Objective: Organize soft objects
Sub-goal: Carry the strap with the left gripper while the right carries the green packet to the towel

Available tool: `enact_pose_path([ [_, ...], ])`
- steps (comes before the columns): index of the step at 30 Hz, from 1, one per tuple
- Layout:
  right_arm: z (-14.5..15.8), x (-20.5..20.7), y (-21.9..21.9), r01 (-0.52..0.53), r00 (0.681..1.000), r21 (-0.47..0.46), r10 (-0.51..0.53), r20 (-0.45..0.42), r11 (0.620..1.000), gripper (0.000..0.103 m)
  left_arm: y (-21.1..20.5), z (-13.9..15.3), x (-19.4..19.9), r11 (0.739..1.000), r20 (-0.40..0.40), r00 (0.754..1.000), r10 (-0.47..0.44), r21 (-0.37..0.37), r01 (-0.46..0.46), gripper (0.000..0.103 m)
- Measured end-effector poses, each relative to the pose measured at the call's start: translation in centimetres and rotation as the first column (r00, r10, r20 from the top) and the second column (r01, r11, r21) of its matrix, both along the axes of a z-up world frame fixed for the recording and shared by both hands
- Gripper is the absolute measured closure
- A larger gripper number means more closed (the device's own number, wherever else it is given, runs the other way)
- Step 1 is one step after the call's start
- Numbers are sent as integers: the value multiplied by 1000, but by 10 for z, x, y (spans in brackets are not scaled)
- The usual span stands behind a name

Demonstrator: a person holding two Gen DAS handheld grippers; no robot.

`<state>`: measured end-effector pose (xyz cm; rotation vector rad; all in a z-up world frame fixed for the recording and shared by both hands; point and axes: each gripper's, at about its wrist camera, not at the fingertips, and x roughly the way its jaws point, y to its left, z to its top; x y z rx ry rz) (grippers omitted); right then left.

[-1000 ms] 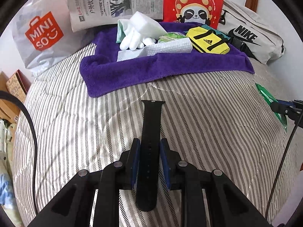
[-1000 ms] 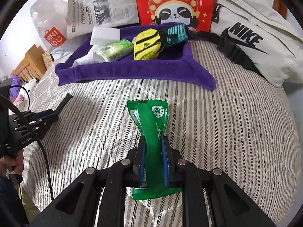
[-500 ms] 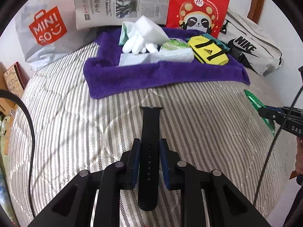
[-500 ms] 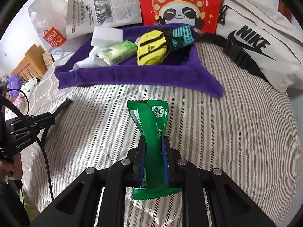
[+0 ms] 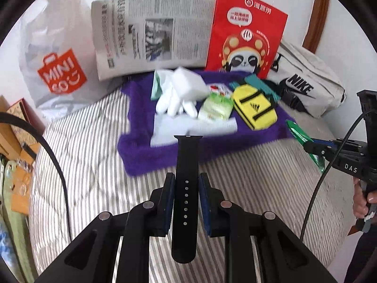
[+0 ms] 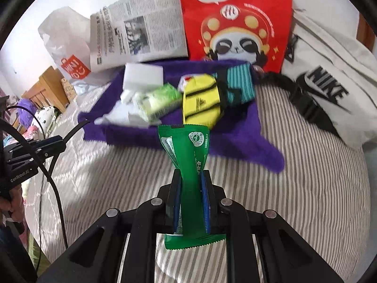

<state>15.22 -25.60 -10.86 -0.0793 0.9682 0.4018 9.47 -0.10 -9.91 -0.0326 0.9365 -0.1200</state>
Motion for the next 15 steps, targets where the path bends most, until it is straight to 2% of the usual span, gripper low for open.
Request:
enact_pose_path([
  [5,13,21,10,-11,1000,11,11,21,1000,87,6,7,27,1000,6,1000,5,-12,-5,83],
  [12,19,56,21,-10,1000,12,10,26,1000,87,18,-2,63,999,-9,999,34,-21,-34,83],
  [15,20,70,25,-12,1000,16,11,24,1000,87,24,-7,75,998,-17,999,40,-49,-40,83],
])
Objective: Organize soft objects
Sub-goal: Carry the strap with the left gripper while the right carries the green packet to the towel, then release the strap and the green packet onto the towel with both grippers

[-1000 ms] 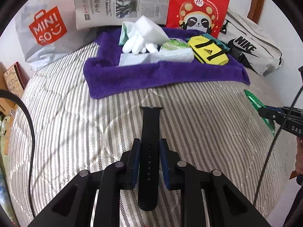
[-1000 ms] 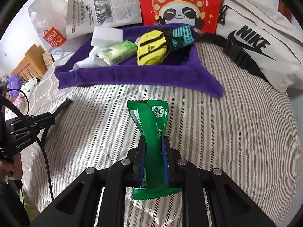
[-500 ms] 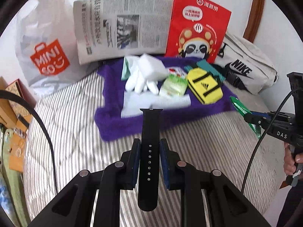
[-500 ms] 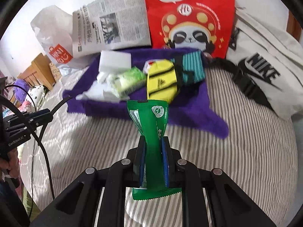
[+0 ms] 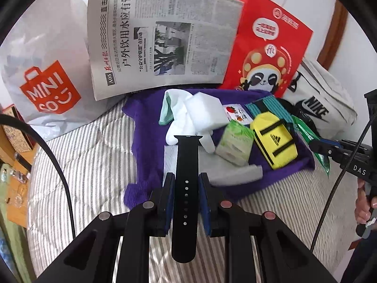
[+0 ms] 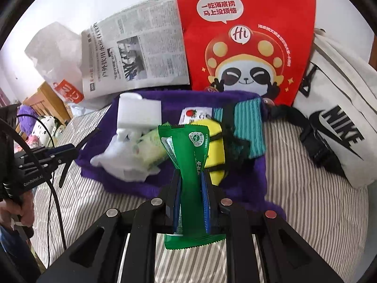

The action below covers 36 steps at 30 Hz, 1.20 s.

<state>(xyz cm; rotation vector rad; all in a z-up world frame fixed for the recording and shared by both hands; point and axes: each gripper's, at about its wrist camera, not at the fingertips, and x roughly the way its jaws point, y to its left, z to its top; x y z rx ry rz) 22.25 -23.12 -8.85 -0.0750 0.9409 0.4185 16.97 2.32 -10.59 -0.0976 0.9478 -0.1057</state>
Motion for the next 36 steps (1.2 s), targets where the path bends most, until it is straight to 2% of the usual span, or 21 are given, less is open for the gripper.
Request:
enact_pose_path([
  [8,-5,34,11,-4,1000,-6,4,-6,1000,87,6,-4,27,1000,-6,1000,11,15,-11,83],
  [22,-8,82,34,-18,1000,-32,18,-1,999,87,16,-19,57,998,-23,998,51,-20,-52,83],
  [28,-23,107,55,-42,999,-71,40,-33,997,87,10,-38,69,998,-70,995,69,3,-69,83],
  [36,-51,119,81,-101,993,-146,91,-71,984,84,9,-56,80,997,-104,992,73,6,-73,83],
])
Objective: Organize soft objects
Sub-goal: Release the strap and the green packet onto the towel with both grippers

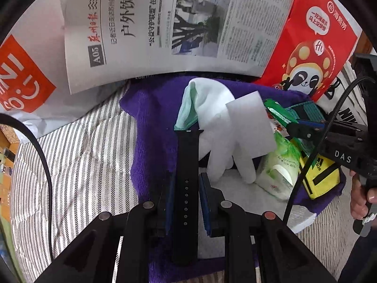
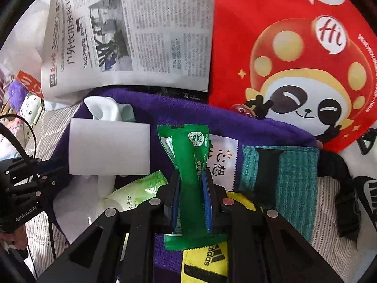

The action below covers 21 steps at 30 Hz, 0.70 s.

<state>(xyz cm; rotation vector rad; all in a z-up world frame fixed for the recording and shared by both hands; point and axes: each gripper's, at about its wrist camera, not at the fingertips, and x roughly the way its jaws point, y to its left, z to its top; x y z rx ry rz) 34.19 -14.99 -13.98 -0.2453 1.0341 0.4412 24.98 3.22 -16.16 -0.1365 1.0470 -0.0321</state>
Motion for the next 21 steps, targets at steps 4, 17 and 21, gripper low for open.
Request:
enact_pose_path([
  [4,-2,-1,5,-31,1000,-14,31,-4,999,77,1,-7,4,1000,-15,1000,-4,-9,4,83],
  [17,7,-27,9,-58,998,-20,59,28,998,40,1,-5,-7,999,-40,998,-45,-26,44,72],
  [21,17,-33,-7,-16,999,-12,17,35,1000,40,-4,6,-19,999,-35,998,-51,-15,51,61],
])
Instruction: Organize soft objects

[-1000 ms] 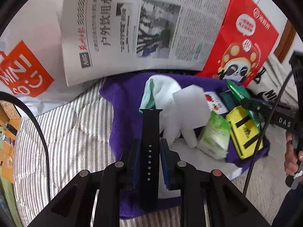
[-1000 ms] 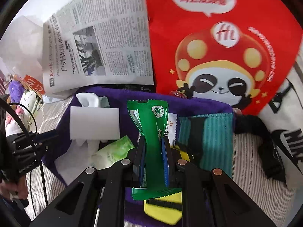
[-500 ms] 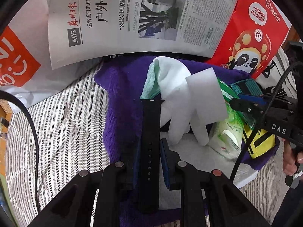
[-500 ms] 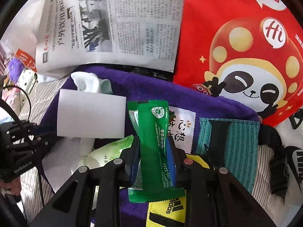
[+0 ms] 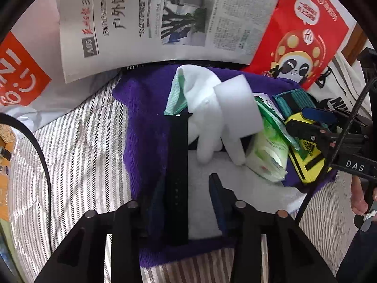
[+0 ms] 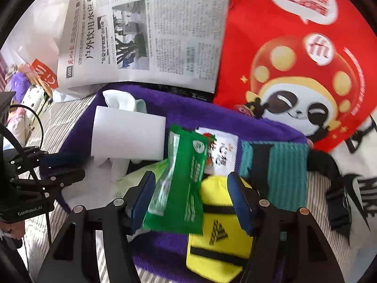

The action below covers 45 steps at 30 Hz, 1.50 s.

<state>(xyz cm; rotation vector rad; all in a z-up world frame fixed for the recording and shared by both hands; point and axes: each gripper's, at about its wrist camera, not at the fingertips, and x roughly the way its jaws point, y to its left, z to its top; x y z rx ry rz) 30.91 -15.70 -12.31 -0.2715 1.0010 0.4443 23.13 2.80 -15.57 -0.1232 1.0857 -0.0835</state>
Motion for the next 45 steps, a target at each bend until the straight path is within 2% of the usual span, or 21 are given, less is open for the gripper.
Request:
enact_pose_path([
  [1,2,-5,-4,9,1000,8,-9,0,1000,40,-2,4,-4,1000,5,1000,3,21,-3,52],
  [5,18,-29,-21,49,999,31,-49,17,998,40,-10,23,-23,999,38,999,-6,45,4,40],
  [6,21,-36,-25,58,998,39,-59,20,998,39,-10,27,-26,999,46,999,-4,53,2,34],
  [10,34,-68,-46,114,993,82,-115,15,990,38,-18,47,-48,998,77,997,-3,59,-2,29],
  [13,44,-96,-61,164,986,96,-166,21,982,26,-23,66,-72,999,112,994,3,43,-8,16],
  [14,47,-103,-64,177,983,95,-181,30,980,22,-25,72,-79,999,125,992,9,42,-14,15],
  [22,58,-162,-90,269,961,101,-274,41,958,16,-51,101,-139,997,197,980,2,74,-17,10],
  [25,61,-182,-92,278,958,93,-283,53,956,10,-60,110,-161,997,217,976,9,68,-24,10],
  [28,70,-208,-97,273,957,110,-281,69,956,10,-68,116,-183,999,233,972,18,41,-28,10],
  [33,83,-250,-105,277,949,111,-290,123,954,8,-82,122,-213,996,259,965,34,65,-53,10],
  [37,88,-271,-113,294,940,111,-309,147,949,8,-84,123,-233,997,268,962,56,35,-67,10],
  [45,94,-294,-120,308,929,113,-324,177,945,6,-86,130,-258,996,285,956,69,41,-84,10],
])
